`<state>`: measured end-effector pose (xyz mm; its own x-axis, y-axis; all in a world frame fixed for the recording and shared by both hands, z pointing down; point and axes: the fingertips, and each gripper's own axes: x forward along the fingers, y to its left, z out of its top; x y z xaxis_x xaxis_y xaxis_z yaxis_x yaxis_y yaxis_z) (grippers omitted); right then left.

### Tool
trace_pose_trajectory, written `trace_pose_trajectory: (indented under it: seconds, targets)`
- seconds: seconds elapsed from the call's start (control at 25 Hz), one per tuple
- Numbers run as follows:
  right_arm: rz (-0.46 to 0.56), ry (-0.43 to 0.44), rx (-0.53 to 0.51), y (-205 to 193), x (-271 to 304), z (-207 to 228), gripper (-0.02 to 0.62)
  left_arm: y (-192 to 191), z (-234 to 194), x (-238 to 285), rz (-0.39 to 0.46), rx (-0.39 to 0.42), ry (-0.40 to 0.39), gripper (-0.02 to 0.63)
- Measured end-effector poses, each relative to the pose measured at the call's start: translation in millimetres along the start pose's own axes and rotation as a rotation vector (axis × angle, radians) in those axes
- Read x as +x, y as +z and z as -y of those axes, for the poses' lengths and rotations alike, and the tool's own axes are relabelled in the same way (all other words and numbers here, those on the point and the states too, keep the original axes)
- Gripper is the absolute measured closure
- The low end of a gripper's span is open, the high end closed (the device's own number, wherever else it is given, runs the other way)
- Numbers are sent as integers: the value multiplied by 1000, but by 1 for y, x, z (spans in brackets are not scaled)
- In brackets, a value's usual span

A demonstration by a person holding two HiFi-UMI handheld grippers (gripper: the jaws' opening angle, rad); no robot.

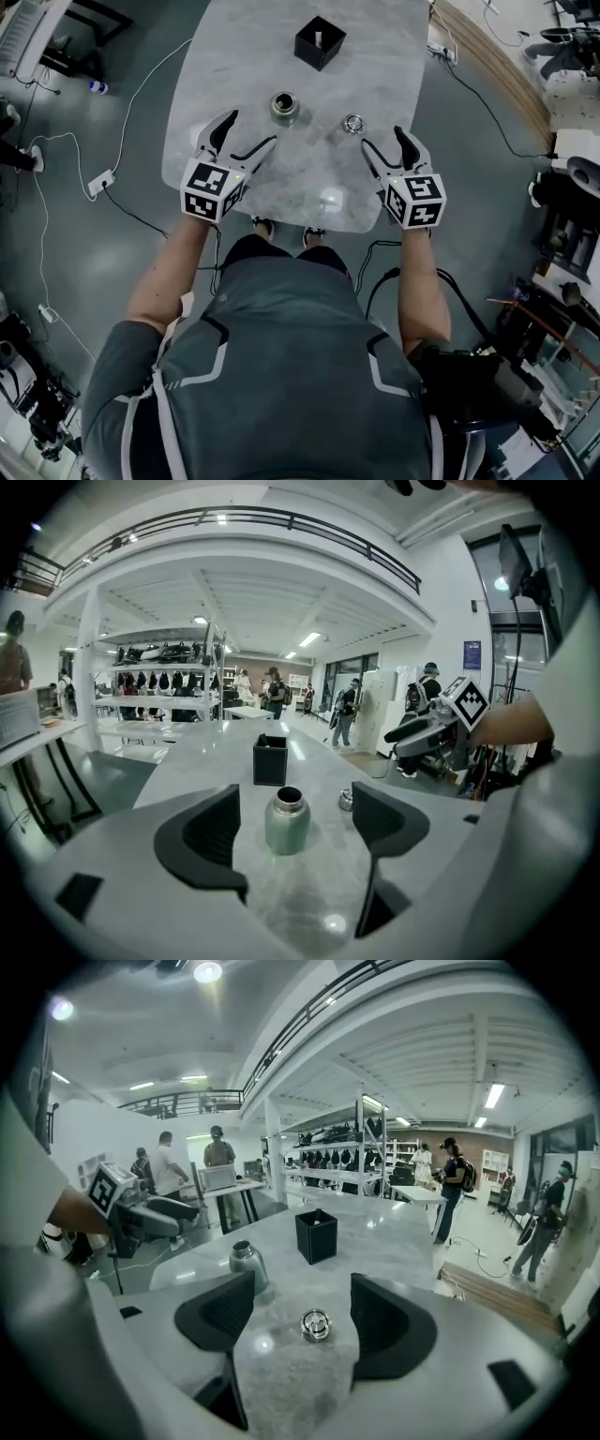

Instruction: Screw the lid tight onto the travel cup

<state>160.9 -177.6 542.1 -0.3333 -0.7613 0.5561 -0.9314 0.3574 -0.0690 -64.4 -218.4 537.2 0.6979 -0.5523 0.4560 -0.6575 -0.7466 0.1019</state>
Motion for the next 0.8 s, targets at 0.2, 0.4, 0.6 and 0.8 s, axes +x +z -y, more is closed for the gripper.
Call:
trace_pose_trajectory:
  seconds: [0.2,0.4,0.6,0.8]
  targets:
    - [-48,20,11,-25,21,6,273,-26,-4,21,-40,-13,32,225]
    - [-86,27,6,-45,47,14,273,-45,-9,48,-62,-32,48,225]
    - [-127,53,-10,-70,74,18,273,-66,-10,82,-87,-51,59,225]
    - [-153,62,-23,-91,104,20,273,-79,-21,107,-102,-40,93,225]
